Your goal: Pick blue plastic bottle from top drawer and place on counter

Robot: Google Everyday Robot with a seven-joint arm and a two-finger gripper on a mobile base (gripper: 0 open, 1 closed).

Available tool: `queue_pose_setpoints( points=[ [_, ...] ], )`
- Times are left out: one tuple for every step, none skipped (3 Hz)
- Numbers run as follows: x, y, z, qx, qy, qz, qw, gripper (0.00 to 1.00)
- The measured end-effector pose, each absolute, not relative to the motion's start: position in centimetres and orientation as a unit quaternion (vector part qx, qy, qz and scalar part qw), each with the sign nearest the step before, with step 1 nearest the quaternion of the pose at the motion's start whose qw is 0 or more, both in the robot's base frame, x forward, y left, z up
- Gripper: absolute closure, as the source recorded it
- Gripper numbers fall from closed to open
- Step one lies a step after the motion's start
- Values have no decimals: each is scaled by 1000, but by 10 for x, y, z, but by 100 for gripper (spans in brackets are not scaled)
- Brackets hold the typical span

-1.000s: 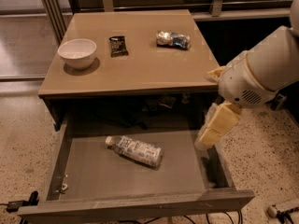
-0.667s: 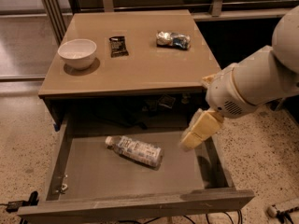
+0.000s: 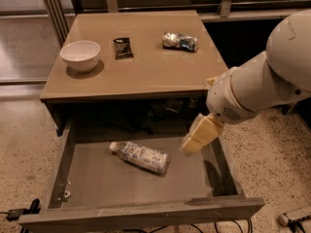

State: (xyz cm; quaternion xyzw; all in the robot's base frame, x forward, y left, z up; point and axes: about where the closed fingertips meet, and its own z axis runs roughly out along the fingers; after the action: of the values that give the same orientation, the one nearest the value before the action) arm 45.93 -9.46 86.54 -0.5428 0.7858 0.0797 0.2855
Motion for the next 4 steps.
queue_pose_setpoints(
  points=[
    [465, -78, 847, -547, 780, 99, 288, 0],
    [475, -55, 810, -549, 776, 125, 284, 0],
    [483, -39, 770, -541, 780, 142, 280, 0],
    [489, -28, 739, -527, 785, 155, 286, 0]
  ],
)
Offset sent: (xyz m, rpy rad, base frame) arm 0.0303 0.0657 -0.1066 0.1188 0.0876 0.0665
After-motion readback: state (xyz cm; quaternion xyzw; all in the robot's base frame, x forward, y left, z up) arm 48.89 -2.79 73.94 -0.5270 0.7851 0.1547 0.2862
